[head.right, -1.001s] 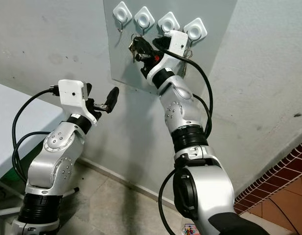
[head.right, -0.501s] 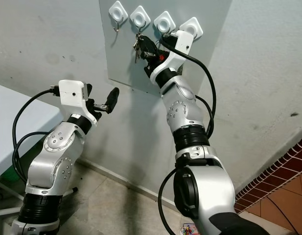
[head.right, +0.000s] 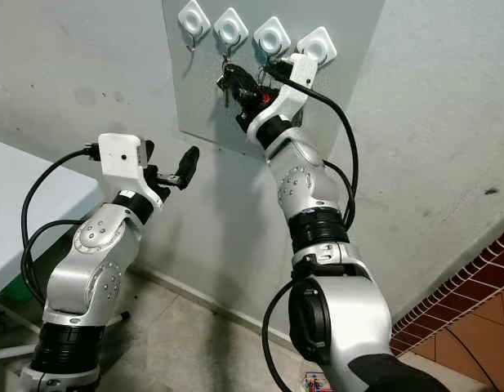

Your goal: Hang keys on a hook

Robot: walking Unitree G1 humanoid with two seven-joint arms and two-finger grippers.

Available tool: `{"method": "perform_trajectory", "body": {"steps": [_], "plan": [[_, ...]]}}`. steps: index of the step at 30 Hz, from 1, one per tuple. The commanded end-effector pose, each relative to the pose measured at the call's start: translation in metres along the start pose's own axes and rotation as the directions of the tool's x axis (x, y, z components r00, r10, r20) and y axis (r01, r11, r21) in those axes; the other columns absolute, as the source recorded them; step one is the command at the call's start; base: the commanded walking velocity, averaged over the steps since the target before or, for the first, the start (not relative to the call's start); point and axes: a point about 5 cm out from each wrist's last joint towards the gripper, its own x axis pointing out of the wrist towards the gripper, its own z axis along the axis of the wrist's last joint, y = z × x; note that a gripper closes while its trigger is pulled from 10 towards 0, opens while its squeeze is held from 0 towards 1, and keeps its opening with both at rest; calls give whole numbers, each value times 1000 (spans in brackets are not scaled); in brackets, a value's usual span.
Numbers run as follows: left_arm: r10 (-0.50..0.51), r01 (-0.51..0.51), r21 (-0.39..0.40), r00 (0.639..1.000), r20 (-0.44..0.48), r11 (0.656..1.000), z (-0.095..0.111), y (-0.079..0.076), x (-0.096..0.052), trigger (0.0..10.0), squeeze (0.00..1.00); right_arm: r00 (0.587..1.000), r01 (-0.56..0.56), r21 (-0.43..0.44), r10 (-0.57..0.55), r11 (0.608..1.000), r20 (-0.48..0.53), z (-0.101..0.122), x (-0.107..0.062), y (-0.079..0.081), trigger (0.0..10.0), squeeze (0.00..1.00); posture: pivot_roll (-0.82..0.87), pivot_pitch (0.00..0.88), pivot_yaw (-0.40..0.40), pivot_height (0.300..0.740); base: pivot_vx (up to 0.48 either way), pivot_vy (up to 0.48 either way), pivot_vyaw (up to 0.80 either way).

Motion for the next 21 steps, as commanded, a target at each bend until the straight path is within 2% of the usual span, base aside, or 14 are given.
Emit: {"method": "perform_trajectory", "body": {"steps": [1, 8, 12, 13, 19, 21], "plan": [[10, -10, 5, 1000, 10, 1000, 4, 0, -1, 10000, 0, 1000, -25, -29, 25, 999, 17, 4, 0, 3, 10000, 1000, 28, 42, -40, 732, 0, 0, 0], [18, -18, 6, 1000, 6, 1000, 1, 2, -2, 10000, 0, 999, -43, -67, 44, 997, 4, -3, -7, 2, 10000, 1000, 29, 39, -40, 732, 0, 0, 0], [28, -28, 13, 1000, 3, 1000, -1, 3, -3, 10000, 0, 998, -65, -136, 63, 989, -22, -12, -16, -1, 10000, 1000, 32, 36, -40, 732, 0, 0, 0], [34, -34, 19, 999, 4, 999, -3, 3, -3, 10000, 0, 996, -78, -180, 70, 980, -49, -19, -23, -3, 10000, 1000, 33, 34, -41, 732, 0, 0, 0], [42, -42, 24, 999, -5, 999, -7, 5, -4, 10000, 0, 992, -102, -222, 81, 970, -98, -31, -34, -8, 10000, 1000, 31, 30, -40, 732, 0, 0, 0], [50, -49, 32, 999, -19, 998, -14, 6, -6, 10000, 0, 987, -102, -257, 64, 961, -150, -43, -47, -16, 10000, 1000, 30, 25, -39, 732, 0, 0, 0]]}}
